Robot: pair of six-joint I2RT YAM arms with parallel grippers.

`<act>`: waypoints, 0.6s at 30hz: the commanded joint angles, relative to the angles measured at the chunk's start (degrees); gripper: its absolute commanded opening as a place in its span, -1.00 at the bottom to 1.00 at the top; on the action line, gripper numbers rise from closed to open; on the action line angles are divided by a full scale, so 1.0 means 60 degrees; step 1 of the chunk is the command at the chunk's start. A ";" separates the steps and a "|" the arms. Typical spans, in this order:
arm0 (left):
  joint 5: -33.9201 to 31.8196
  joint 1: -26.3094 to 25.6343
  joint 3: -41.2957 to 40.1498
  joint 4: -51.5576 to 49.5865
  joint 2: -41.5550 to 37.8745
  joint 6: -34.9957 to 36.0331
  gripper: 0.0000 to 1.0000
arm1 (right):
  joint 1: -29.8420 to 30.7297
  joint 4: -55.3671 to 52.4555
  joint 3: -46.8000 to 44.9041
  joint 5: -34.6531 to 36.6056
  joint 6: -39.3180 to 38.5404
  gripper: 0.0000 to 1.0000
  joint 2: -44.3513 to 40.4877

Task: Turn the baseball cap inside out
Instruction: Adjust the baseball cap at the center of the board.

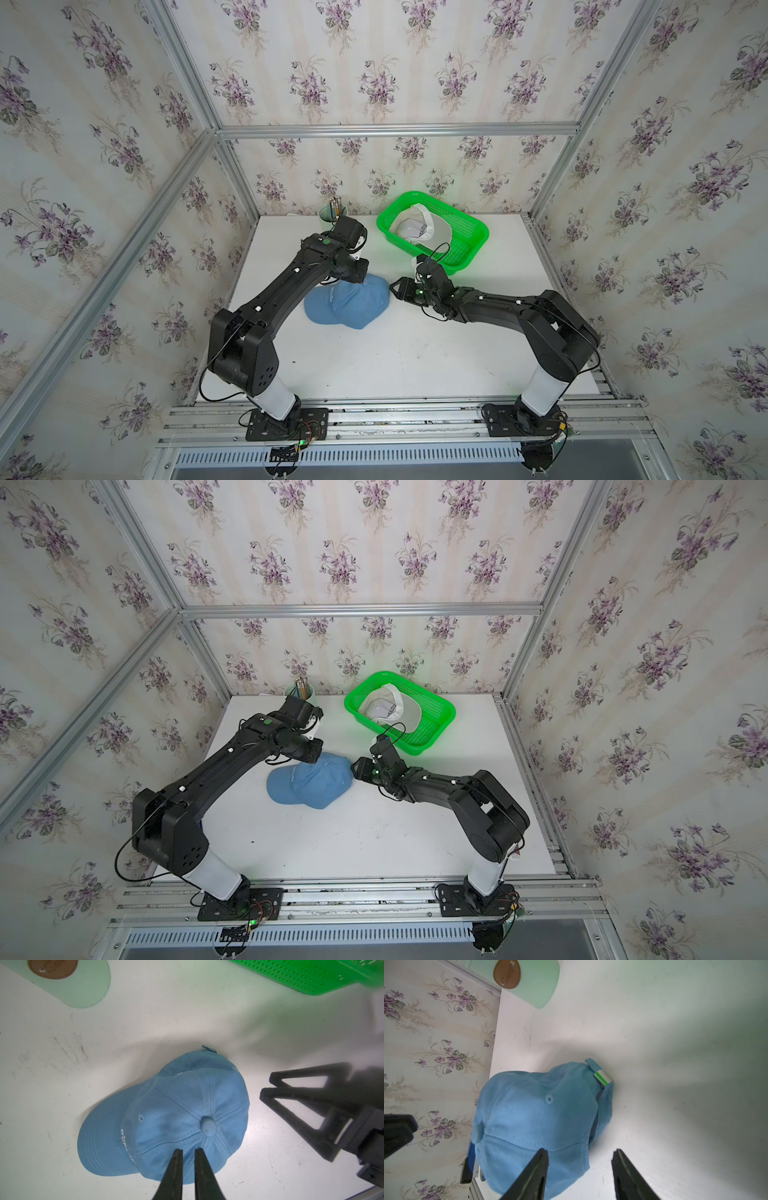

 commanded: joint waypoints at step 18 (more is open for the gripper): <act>-0.2444 -0.1189 0.0529 -0.0440 0.1172 -0.0901 -0.11 | -0.0100 -0.0276 -0.0488 0.0866 0.0245 0.08 -0.0532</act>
